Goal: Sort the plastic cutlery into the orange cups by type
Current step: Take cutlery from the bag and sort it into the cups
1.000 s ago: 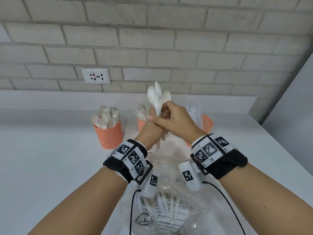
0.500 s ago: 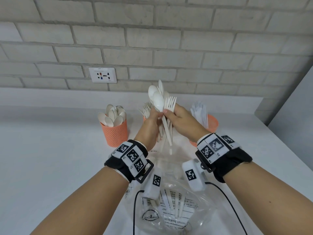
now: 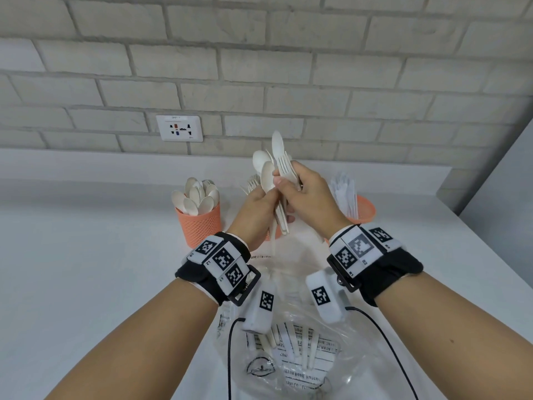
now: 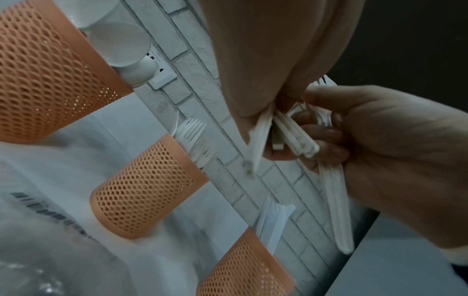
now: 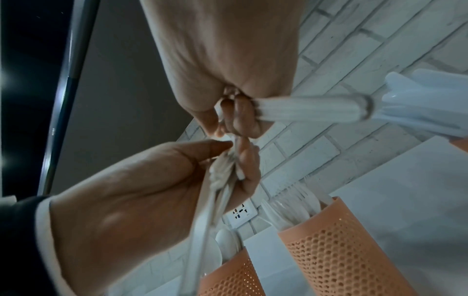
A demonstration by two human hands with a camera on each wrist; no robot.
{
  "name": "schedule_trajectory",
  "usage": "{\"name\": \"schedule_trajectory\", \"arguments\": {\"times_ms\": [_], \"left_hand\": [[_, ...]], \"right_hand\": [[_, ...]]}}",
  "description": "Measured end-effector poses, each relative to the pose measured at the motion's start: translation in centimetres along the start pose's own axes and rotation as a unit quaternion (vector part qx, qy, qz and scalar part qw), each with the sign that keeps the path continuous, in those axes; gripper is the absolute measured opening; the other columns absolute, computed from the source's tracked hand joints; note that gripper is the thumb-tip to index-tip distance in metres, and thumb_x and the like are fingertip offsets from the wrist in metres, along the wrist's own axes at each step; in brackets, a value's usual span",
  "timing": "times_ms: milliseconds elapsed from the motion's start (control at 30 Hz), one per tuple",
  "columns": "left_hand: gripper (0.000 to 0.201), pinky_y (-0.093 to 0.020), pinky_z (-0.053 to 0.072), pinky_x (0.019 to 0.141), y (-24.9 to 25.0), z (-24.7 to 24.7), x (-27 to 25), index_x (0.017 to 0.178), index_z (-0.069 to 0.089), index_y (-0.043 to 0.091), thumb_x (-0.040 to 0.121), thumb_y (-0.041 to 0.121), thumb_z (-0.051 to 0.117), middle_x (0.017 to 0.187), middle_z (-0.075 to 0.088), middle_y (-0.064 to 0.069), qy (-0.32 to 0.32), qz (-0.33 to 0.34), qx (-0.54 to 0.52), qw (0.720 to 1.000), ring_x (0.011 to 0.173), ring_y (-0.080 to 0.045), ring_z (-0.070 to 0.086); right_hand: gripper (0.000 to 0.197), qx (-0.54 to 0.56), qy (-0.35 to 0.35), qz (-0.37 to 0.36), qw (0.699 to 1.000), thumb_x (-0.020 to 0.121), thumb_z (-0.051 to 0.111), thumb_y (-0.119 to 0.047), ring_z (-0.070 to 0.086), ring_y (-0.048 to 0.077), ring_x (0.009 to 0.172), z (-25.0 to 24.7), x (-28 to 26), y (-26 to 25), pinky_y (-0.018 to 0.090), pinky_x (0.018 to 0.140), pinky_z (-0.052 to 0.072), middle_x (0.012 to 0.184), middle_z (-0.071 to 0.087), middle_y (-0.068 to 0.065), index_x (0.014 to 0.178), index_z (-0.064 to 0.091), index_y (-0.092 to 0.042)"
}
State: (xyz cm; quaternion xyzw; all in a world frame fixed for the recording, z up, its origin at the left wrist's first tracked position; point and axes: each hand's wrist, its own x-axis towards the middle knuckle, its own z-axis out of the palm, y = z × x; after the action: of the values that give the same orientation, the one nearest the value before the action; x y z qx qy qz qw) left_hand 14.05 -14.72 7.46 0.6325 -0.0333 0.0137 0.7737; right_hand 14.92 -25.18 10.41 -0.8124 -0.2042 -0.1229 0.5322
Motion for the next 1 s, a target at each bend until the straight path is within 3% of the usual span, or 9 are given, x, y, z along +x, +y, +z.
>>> {"name": "schedule_trajectory", "arguments": {"times_ms": [67,233,367,433,567,667,800,900,1000], "left_hand": [[0.027,-0.03,0.053,0.065,0.0,0.0,-0.2,0.117,0.055,0.005,0.1,0.015,0.036,0.081,0.06,-0.01,-0.007,0.006,-0.004,1.0,0.071,-0.019,0.058],[0.022,-0.029,0.051,0.071,0.5,-0.3,-0.7,0.107,0.057,0.013,0.1,0.014,0.037,0.085,0.063,-0.004,-0.01,0.006,-0.022,1.0,0.073,-0.013,0.063],[0.023,-0.04,0.048,0.086,0.9,-0.9,-0.8,0.105,0.061,0.006,0.099,0.014,0.04,0.096,0.063,-0.015,-0.009,0.004,-0.042,0.999,0.09,-0.025,0.058],[0.024,-0.041,0.048,0.087,0.7,-1.1,-0.9,0.107,0.06,0.004,0.098,0.012,0.04,0.097,0.063,-0.015,-0.006,0.004,-0.045,0.999,0.091,-0.024,0.059],[0.021,-0.031,0.05,0.076,0.5,-1.6,-0.8,0.103,0.06,0.008,0.098,0.011,0.04,0.092,0.065,-0.01,-0.005,-0.005,-0.06,0.998,0.08,-0.018,0.061],[0.021,-0.03,0.05,0.075,0.9,-1.8,-0.8,0.099,0.06,0.007,0.098,0.01,0.04,0.083,0.068,-0.006,-0.016,-0.012,-0.072,0.997,0.073,-0.014,0.063],[0.022,-0.028,0.052,0.079,1.0,-2.1,-1.1,0.101,0.06,0.008,0.099,0.011,0.039,0.084,0.065,-0.007,-0.018,-0.002,-0.056,0.998,0.077,-0.015,0.063],[0.02,-0.031,0.053,0.079,0.9,-2.6,-1.2,0.104,0.058,0.007,0.099,0.008,0.039,0.088,0.065,-0.01,-0.009,0.001,-0.046,0.999,0.078,-0.017,0.064],[0.019,-0.037,0.057,0.072,0.7,-2.9,-1.1,0.104,0.058,0.005,0.096,0.003,0.041,0.082,0.066,-0.01,0.018,-0.002,-0.026,0.999,0.074,-0.02,0.066]], "right_hand": [[0.013,-0.02,0.017,-0.004,1.0,0.09,0.055,-0.013,0.054,0.01,0.063,0.3,0.0,0.1,0.034,0.068,0.053,0.067,0.056,-0.005,0.098,0.061,-0.004],[0.012,-0.036,0.033,-0.003,0.999,0.092,0.051,-0.01,0.057,0.021,0.074,0.4,0.2,0.9,0.032,0.07,0.049,0.08,0.061,0.012,0.089,0.059,-0.002],[0.023,-0.042,-0.002,0.002,0.999,0.095,0.049,-0.02,0.052,0.018,0.075,0.6,0.1,0.5,0.02,0.067,0.043,0.082,0.05,0.01,0.076,0.053,-0.007],[0.021,-0.031,-0.021,0.02,0.999,0.093,0.052,-0.021,0.056,0.021,0.08,0.6,0.3,0.5,0.024,0.072,0.046,0.087,0.055,0.013,0.079,0.056,-0.007],[0.022,-0.031,-0.045,0.051,0.997,0.093,0.053,-0.021,0.063,0.029,0.095,0.5,0.4,0.9,0.037,0.084,0.05,0.104,0.062,0.022,0.099,0.062,-0.001],[0.025,-0.047,-0.025,0.045,0.998,0.093,0.052,-0.023,0.063,0.028,0.091,0.9,0.4,1.0,0.037,0.082,0.051,0.099,0.063,0.021,0.094,0.063,0.0],[0.019,-0.094,-0.03,0.017,0.995,0.095,0.044,-0.015,0.049,0.015,0.07,1.5,0.5,0.8,0.023,0.063,0.038,0.081,0.054,0.009,0.081,0.053,-0.007],[0.017,-0.072,-0.029,0.02,0.997,0.096,0.039,-0.014,0.047,0.008,0.064,1.5,0.6,0.7,0.011,0.055,0.037,0.076,0.053,0.002,0.088,0.05,-0.004],[0.021,-0.038,-0.05,0.03,0.998,0.097,0.035,-0.015,0.052,0.012,0.064,1.7,0.7,0.5,0.017,0.059,0.043,0.074,0.057,0.004,0.099,0.049,0.002]]}}
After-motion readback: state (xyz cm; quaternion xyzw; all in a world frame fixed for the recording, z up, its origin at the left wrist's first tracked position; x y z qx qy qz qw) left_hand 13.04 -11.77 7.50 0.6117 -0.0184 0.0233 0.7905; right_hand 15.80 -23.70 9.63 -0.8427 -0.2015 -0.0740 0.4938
